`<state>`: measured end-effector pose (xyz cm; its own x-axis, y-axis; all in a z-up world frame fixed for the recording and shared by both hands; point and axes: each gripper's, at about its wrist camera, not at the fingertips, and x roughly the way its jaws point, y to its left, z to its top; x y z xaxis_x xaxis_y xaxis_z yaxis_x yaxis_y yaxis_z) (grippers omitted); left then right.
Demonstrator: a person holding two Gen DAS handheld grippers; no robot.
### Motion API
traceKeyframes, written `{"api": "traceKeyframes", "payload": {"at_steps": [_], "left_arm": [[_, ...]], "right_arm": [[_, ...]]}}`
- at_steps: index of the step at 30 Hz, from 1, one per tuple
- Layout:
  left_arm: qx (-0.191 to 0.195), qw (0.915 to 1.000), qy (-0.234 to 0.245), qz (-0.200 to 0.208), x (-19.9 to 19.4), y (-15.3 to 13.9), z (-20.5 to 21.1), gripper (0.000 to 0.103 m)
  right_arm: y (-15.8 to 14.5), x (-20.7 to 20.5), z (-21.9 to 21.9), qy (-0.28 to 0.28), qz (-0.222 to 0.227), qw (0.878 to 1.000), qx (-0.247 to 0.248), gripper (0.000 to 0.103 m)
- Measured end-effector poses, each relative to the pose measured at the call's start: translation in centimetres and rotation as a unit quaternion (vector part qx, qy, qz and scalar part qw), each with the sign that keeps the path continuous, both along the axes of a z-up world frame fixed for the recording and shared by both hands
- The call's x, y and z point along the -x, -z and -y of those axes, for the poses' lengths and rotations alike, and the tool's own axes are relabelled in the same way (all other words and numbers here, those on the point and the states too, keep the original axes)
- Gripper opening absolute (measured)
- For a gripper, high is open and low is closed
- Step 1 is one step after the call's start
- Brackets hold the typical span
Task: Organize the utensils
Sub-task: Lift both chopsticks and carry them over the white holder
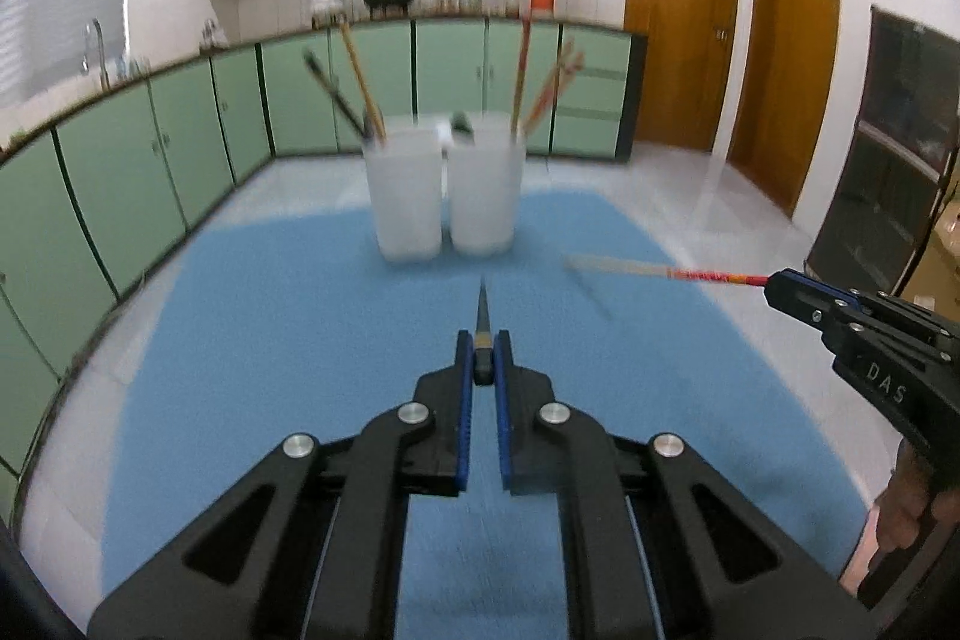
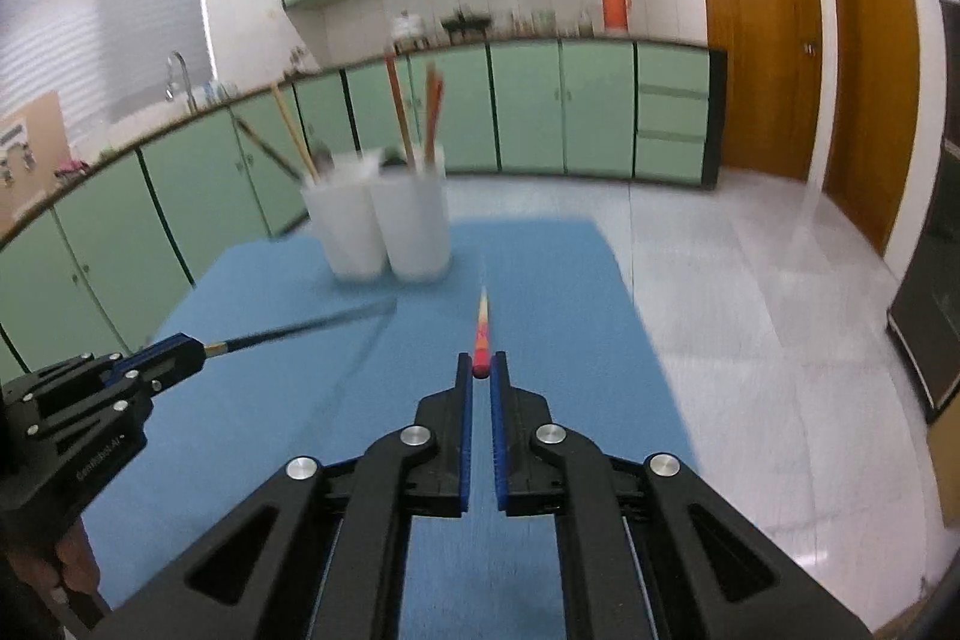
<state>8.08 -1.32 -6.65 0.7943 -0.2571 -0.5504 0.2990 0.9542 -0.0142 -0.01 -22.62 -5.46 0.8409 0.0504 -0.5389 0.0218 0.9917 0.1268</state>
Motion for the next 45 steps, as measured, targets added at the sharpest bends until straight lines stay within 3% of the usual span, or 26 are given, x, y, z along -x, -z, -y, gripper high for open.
{"api": "traceKeyframes", "payload": {"at_steps": [10,25,39,45], "left_arm": [[0.042,0.9979,0.013,0.048,-0.7,-6.6,-0.7,0.006],[0.051,0.9944,0.021,0.09,-2.8,-10.9,-0.8,0.006],[0.067,0.9821,0.001,0.176,-7.8,-18.0,-0.3,0.006],[0.07,0.9758,-0.011,0.207,-10.3,-20.0,0.3,0.006]], "right_arm": [[-7.1,-1.1,1.6,-0.034,0.054,0.998,-0.017,0.006],[-12.4,-3.4,1.3,-0.073,0.093,0.993,-0.008,0.005],[-21.5,-6.9,2.5,-0.069,0.187,0.98,-0.02,0.005],[-23.7,-10.1,2.0,-0.06,0.208,0.976,-0.008,0.005]]}}
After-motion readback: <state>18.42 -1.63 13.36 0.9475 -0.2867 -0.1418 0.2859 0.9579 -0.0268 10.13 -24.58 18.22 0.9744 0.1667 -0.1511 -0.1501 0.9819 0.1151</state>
